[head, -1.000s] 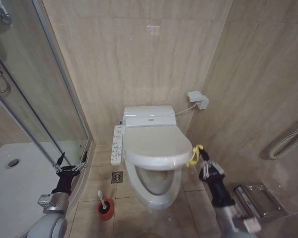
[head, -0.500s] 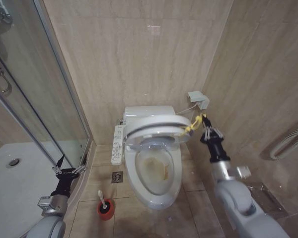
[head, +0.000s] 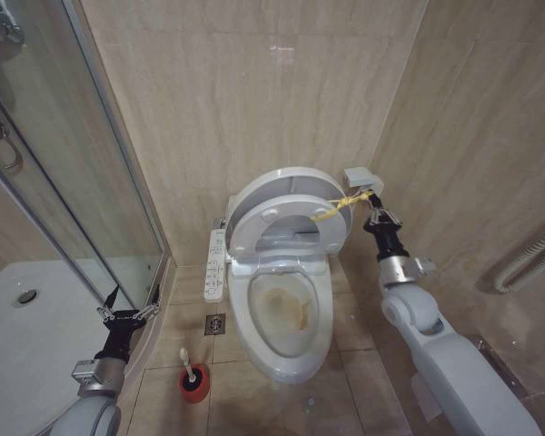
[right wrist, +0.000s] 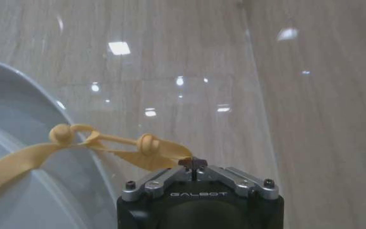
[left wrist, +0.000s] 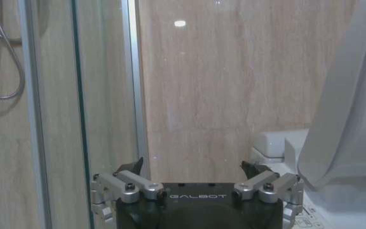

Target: Open the toilet lid, clean the toilet bowl with a toilet brush, close the toilet lid, and flush.

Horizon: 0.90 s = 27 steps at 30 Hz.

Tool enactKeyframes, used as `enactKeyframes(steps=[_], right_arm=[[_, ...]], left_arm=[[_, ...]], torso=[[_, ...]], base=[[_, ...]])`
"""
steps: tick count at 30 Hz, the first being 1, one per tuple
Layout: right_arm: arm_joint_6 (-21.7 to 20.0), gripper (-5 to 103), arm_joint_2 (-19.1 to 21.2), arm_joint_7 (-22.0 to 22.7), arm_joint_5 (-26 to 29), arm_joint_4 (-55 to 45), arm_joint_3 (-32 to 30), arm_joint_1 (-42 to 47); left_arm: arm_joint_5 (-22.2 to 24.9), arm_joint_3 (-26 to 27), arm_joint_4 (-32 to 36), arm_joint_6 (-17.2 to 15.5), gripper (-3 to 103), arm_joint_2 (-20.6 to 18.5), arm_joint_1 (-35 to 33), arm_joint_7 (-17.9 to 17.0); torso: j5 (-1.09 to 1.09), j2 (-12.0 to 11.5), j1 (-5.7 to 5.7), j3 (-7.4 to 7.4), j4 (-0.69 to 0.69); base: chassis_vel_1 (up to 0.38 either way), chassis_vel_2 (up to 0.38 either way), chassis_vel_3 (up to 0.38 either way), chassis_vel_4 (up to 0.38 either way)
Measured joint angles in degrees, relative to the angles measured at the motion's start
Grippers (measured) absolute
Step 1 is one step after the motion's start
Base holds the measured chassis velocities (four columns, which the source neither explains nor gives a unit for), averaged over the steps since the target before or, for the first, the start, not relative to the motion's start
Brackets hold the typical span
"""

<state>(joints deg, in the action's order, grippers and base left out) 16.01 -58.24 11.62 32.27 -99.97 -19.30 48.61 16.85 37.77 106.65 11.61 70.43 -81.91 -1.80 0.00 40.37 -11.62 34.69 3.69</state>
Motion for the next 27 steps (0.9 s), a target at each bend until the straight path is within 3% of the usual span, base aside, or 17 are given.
enactKeyframes(steps=[6, 27], right_arm=[[-0.2, 0, -1.0, -1.0, 1.7, 9.6, 6.2, -12.2], [0.1, 0, -2.0, -4.6, 4.2, 29.4, 14.0, -30.3]], left_arm=[[-0.2, 0.6, -0.6, -0.1, 100, 0.2, 0.0, 0.0], [0.0, 0.1, -2.9, -0.1, 100, -0.4, 1.2, 0.0]], torso=[[0.00, 0.0, -0.01, 0.00, -0.03], [0.00, 0.0, -0.01, 0.00, -0.03]], base=[[0.000, 0.000, 0.000, 0.000], [0.000, 0.000, 0.000, 0.000]])
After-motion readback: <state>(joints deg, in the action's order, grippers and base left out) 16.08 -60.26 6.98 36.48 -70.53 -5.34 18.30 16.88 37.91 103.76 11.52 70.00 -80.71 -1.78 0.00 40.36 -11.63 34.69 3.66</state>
